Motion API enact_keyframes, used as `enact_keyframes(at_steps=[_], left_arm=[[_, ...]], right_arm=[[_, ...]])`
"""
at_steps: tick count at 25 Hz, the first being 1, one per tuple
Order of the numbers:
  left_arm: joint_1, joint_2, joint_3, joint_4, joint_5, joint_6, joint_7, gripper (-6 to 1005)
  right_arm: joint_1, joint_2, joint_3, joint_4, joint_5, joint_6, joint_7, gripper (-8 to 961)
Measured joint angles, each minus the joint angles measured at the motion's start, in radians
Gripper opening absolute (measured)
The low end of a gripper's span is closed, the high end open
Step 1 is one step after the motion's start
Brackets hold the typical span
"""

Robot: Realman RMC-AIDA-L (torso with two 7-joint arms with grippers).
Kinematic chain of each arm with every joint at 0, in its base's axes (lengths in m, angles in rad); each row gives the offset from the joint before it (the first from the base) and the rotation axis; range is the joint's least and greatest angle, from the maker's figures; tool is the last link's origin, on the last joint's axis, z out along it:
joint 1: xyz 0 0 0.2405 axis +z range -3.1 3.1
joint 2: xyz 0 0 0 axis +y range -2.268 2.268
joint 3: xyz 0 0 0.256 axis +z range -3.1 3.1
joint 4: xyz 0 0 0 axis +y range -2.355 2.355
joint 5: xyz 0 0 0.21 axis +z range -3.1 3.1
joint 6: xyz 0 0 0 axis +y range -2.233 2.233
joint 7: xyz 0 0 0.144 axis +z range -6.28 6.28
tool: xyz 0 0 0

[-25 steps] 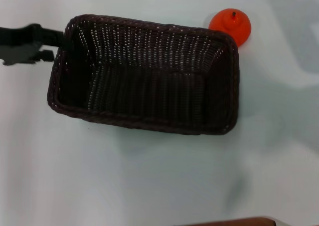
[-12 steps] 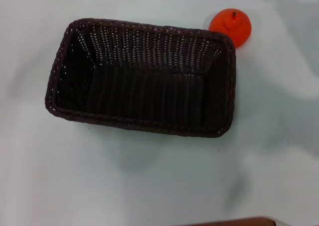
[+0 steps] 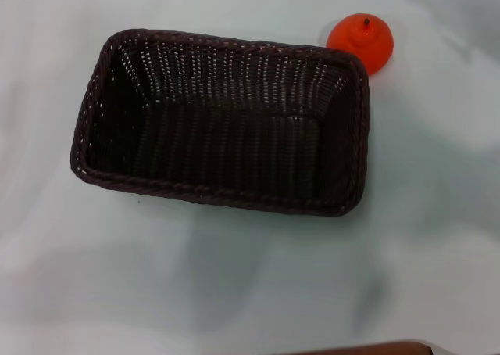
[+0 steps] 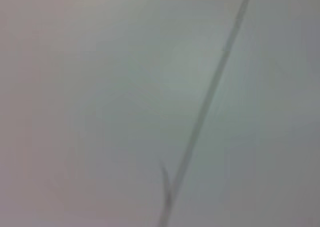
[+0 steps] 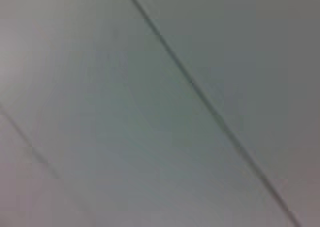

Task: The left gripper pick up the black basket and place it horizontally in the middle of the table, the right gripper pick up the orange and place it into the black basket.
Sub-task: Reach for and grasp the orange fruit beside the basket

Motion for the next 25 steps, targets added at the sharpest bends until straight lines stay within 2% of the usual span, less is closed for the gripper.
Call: enact_keyframes(at_steps=[3, 7, 10, 12, 14, 18, 20, 25], left_arm=[[0.023, -0.001, -0.002, 0.116, -0.053, -0.003, 0.119, 747], [0.037, -0.001, -0.003, 0.229, -0.086, -0.020, 0.256, 745], [0.039, -0.001, -0.003, 0.281, -0.087, -0.026, 0.303, 744], [0.041, -0.001, 0.000, 0.290, -0.084, -0.026, 0.307, 743], [0.045, -0.001, 0.007, 0.296, -0.081, -0.030, 0.308, 743], [0.046, -0.001, 0.013, 0.308, -0.081, -0.033, 0.309, 741], [0.043, -0.001, 0.013, 0.309, -0.081, -0.036, 0.309, 740], [0.030, -0.001, 0.021, 0.322, -0.081, -0.043, 0.306, 741]], right_arm=[[0.028, -0.022, 0.007, -0.170, -0.232, 0.079, 0.261, 579], [0.112, -0.040, 0.010, -0.382, -0.587, 0.222, 0.540, 584], [0.193, -0.047, 0.001, -0.431, -0.736, 0.300, 0.637, 587], [0.247, -0.046, -0.026, -0.418, -0.810, 0.319, 0.658, 590], [0.299, -0.035, -0.070, -0.379, -0.904, 0.314, 0.670, 592], [0.377, 0.008, -0.128, -0.277, -1.072, 0.222, 0.689, 728], [0.403, 0.027, -0.132, -0.232, -1.109, 0.173, 0.690, 796], [0.425, 0.058, -0.138, -0.155, -1.120, 0.059, 0.691, 952]])
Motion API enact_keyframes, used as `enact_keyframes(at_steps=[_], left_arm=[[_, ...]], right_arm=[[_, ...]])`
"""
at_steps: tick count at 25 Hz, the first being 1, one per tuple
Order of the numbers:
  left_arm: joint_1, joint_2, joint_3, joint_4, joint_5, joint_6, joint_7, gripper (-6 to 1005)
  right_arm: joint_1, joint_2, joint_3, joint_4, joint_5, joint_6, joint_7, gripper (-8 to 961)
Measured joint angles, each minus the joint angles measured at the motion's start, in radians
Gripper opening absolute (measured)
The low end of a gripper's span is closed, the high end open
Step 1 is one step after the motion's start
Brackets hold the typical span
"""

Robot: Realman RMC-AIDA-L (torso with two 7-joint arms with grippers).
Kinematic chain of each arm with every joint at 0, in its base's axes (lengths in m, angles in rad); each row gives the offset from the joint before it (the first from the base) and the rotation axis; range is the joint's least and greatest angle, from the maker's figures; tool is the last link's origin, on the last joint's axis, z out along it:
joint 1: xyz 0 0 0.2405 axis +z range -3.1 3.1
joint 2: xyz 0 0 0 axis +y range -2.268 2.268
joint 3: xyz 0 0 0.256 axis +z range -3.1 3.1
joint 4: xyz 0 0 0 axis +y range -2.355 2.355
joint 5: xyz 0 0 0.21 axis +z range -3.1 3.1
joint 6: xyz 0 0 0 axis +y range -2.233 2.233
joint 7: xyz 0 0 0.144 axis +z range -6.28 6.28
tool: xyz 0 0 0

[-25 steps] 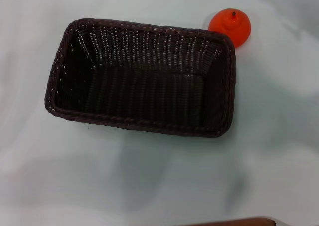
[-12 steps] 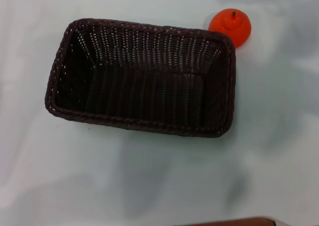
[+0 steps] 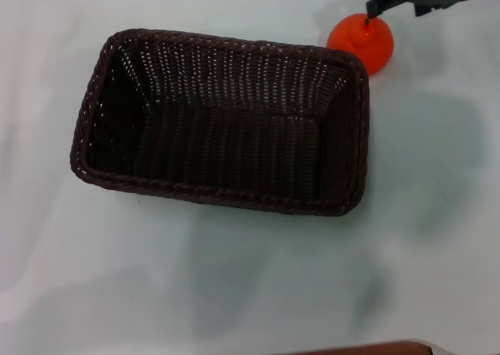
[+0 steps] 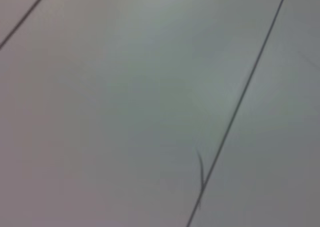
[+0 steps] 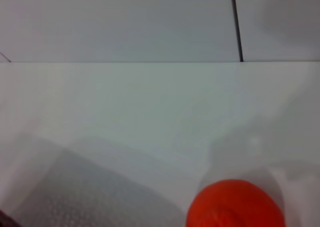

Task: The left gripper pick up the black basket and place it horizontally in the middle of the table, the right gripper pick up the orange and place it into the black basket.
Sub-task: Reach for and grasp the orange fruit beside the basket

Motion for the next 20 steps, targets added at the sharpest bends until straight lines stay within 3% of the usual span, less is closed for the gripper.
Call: enact_keyframes(at_steps=[3, 11, 20], left_arm=[[-0.004, 0.000, 0.023, 0.010, 0.001, 0.000, 0.001, 740], [0.004, 0.000, 0.031, 0.024, 0.001, 0.005, 0.003, 736], [0.006, 0.001, 0.032, 0.046, 0.002, 0.008, 0.004, 729]], right_arm=[[0.006, 0.010, 0.004, 0.051, 0.002, -0.066, 0.001, 950], [0.034, -0.004, -0.002, 0.229, 0.009, -0.168, -0.004, 942], [0.028, -0.001, -0.010, 0.242, -0.005, -0.202, -0.009, 760]])
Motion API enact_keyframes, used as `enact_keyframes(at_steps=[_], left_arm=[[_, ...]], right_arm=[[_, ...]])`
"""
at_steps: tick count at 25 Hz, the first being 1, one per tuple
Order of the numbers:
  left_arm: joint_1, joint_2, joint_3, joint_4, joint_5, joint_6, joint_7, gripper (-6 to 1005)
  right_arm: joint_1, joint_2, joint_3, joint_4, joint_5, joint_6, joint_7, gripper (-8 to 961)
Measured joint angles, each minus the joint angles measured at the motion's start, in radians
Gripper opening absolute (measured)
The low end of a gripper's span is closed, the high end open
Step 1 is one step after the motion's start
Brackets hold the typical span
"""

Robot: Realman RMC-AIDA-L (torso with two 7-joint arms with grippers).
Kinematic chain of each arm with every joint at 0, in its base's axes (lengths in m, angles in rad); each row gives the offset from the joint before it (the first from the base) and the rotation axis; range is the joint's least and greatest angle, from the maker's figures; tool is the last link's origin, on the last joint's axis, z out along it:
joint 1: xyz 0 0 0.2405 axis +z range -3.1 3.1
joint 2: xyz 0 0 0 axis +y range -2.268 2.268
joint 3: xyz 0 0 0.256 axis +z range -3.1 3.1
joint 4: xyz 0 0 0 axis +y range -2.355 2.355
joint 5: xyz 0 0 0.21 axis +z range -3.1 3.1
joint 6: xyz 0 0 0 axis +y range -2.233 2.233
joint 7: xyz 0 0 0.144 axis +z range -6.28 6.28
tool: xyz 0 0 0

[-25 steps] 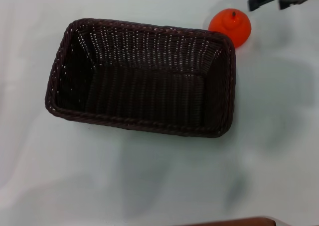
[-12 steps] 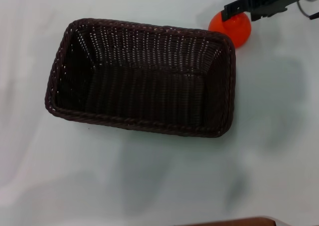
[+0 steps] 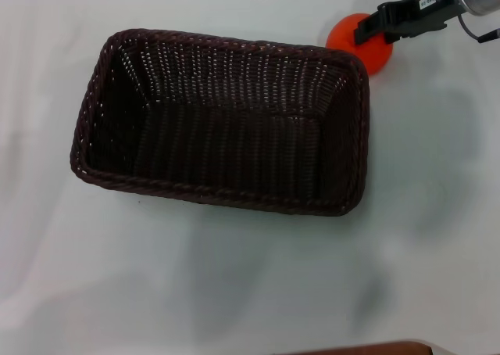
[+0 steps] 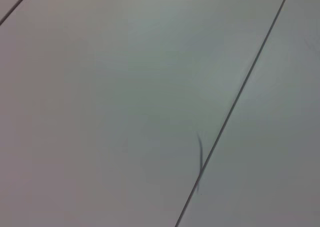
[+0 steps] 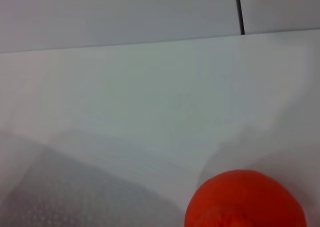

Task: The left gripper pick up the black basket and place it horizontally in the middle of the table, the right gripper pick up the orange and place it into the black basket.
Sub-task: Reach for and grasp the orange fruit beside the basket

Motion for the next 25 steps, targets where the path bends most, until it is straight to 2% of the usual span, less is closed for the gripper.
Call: enact_keyframes(at_steps=[4, 15, 20, 25], left_arm=[[-0.004, 0.000, 0.000, 0.001, 0.000, 0.004, 0.000, 726], [-0.017, 0.002, 0.016, 0.001, 0.000, 0.023, 0.001, 716], [-0.018, 0.002, 0.015, 0.001, 0.000, 0.024, 0.001, 712], [-0.016, 0.001, 0.016, 0.001, 0.000, 0.022, -0.004, 708]], right_arm=[[0.000, -0.002, -0.005, 0.004, -0.007, -0.016, 0.008, 650], [-0.003, -0.004, -0.006, 0.001, -0.010, -0.054, 0.022, 161], [-0.011, 0.007, -0.006, -0.044, -0.010, -0.061, 0.017, 56], [-0.035, 0.020, -0.053, -0.187, 0.000, 0.008, 0.033, 48]])
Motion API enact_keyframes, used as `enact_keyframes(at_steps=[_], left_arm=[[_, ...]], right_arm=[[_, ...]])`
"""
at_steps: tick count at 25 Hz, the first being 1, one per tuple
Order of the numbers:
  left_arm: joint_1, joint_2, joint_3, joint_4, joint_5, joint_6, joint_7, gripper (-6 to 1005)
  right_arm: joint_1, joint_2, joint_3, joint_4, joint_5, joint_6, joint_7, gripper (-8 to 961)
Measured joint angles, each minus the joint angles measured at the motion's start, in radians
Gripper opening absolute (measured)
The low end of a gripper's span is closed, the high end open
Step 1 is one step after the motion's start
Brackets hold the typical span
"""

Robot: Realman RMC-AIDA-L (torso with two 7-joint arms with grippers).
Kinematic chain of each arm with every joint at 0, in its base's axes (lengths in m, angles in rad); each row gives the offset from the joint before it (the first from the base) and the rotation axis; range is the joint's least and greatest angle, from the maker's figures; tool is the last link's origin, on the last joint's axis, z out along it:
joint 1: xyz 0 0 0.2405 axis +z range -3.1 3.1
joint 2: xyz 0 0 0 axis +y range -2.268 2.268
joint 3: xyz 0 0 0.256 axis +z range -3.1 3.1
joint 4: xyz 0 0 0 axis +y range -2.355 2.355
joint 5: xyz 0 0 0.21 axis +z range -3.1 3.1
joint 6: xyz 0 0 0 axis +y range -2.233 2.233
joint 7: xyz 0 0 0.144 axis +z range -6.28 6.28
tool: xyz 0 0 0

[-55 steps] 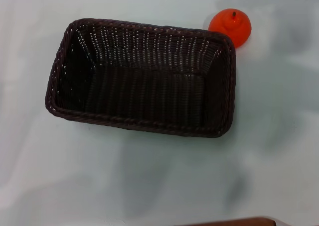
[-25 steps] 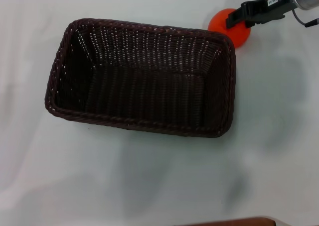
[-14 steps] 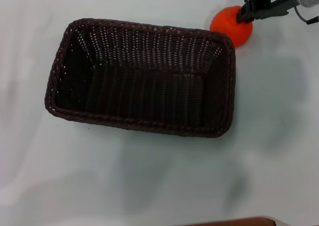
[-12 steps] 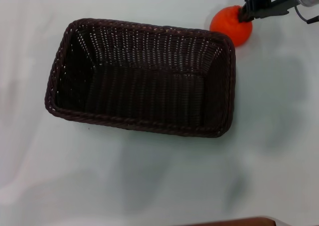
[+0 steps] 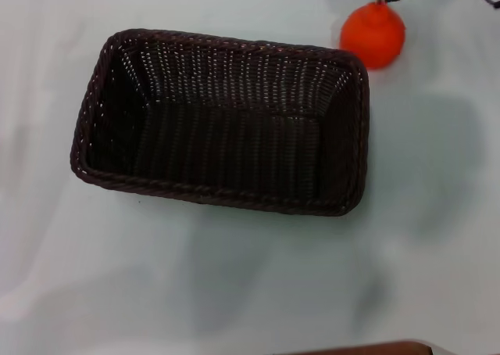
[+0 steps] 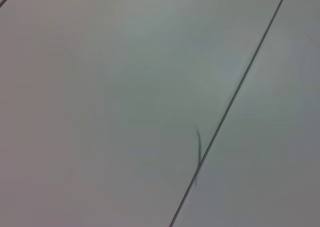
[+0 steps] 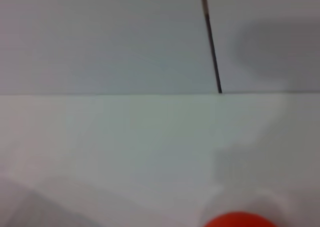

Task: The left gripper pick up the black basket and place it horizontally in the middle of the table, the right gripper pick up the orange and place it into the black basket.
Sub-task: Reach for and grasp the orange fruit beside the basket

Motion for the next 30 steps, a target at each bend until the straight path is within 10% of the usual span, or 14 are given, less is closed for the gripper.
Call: enact_keyframes(at_steps=[15, 30], left_arm=[[0.015, -0.002, 0.021, 0.011, 0.000, -0.011, -0.005, 695], [0.013, -0.004, 0.052, 0.024, 0.000, -0.041, -0.009, 682]], right_arm=[[-0.039, -0.005, -0.129, -0.120, 0.003, 0.076, 0.063, 58], [-0.050, -0.003, -0.149, -0.031, -0.060, 0.000, 0.075, 669]])
